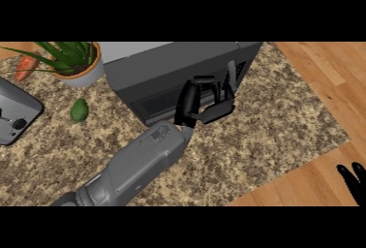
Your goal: Pick up the milk, place it into the microwave and close the microwave
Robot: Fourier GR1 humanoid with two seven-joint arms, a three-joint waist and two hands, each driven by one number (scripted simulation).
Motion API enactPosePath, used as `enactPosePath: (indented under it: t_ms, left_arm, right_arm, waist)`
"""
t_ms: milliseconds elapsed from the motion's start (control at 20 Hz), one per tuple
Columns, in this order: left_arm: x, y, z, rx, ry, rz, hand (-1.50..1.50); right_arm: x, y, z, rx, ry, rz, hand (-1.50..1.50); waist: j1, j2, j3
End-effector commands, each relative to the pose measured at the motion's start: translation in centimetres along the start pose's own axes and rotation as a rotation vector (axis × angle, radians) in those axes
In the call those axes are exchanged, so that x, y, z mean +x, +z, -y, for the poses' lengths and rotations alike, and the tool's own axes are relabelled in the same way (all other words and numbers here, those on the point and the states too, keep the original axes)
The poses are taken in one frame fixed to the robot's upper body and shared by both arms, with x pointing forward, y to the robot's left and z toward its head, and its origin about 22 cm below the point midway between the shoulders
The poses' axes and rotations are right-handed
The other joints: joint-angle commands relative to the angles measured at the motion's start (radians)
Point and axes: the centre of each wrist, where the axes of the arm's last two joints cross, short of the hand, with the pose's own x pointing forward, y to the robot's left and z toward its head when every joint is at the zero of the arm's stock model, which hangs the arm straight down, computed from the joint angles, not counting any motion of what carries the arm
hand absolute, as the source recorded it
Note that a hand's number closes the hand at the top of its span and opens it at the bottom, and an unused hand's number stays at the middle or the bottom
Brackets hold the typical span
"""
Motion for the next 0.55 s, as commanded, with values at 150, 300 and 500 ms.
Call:
enactPosePath:
  t_ms: [150, 300, 500]
  left_arm:
    - [0.7, -1.9, -0.4, 0.011, -0.012, 0.003, 1.5]
    - [0.3, -1.8, -0.6, 0.018, -0.021, 0.004, 1.5]
    - [0.6, -2.0, -0.4, 0.009, -0.013, 0.008, 1.5]
  right_arm:
    - [0.7, 0.0, 0.0, 0.027, -0.035, 0.009, -1.5]
    - [0.9, 0.2, -0.1, 0.031, -0.046, 0.003, -1.5]
    - [1.5, 0.0, -0.1, 0.054, -0.048, -0.008, -1.5]
  waist:
    - [-0.017, 0.016, 0.0]
    - [-0.014, 0.016, 0.0]
    - [-0.021, 0.016, 0.0]
